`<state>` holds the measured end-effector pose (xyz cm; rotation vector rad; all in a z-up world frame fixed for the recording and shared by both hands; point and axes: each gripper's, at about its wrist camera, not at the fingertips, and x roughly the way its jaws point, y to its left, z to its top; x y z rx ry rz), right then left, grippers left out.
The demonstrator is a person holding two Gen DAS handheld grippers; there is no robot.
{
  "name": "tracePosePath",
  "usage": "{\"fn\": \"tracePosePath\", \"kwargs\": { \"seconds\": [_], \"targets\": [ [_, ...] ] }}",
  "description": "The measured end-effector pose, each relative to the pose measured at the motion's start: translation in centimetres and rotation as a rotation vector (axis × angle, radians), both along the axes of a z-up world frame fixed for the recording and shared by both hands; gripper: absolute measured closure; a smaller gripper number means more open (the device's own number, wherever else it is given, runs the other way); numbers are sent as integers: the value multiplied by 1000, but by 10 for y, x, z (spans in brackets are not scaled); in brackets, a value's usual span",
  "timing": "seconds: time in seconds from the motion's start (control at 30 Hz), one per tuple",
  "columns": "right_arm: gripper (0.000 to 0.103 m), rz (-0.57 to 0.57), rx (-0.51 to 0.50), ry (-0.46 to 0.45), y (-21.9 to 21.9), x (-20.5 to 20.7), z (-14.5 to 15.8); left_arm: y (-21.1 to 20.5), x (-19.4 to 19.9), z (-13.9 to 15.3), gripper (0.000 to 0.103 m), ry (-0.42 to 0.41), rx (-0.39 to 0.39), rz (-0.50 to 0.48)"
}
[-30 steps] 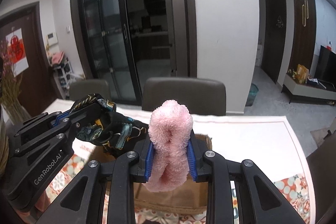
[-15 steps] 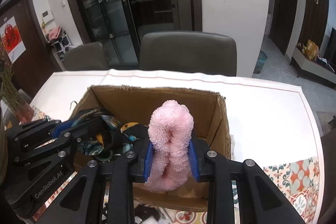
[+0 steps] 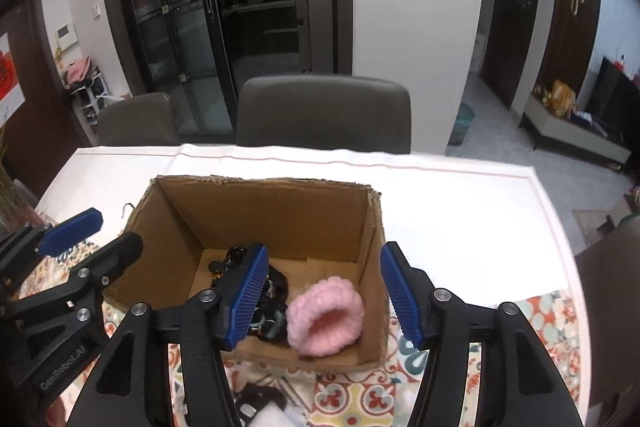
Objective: Organize soft objects
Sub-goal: 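Open both grippers to drop the scarf and slipper into the box, then move both open grippers back to the remaining soft items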
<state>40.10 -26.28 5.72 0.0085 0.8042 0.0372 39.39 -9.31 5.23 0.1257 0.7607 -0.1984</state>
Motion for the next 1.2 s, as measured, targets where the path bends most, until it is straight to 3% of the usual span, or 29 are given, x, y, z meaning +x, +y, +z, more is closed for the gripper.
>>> {"fn": "tracePosePath", "kwargs": {
  "seconds": [0.23,0.6,0.8,1.2],
  "targets": [
    [44,-17,-72,-71,11,-41,24,11,-38,13,53,-55,-4,3],
    [44,3,-66,-174,20,-111,42,29,-98,19,41,-91,-84,-19],
    [44,-15,-52,-210,19,-144,39,33,-134,15,39,-118,-95,-23],
    [44,-105,5,-223,14,-200,13,40,-180,-14,38,-53,-132,-62]
  ]
}}
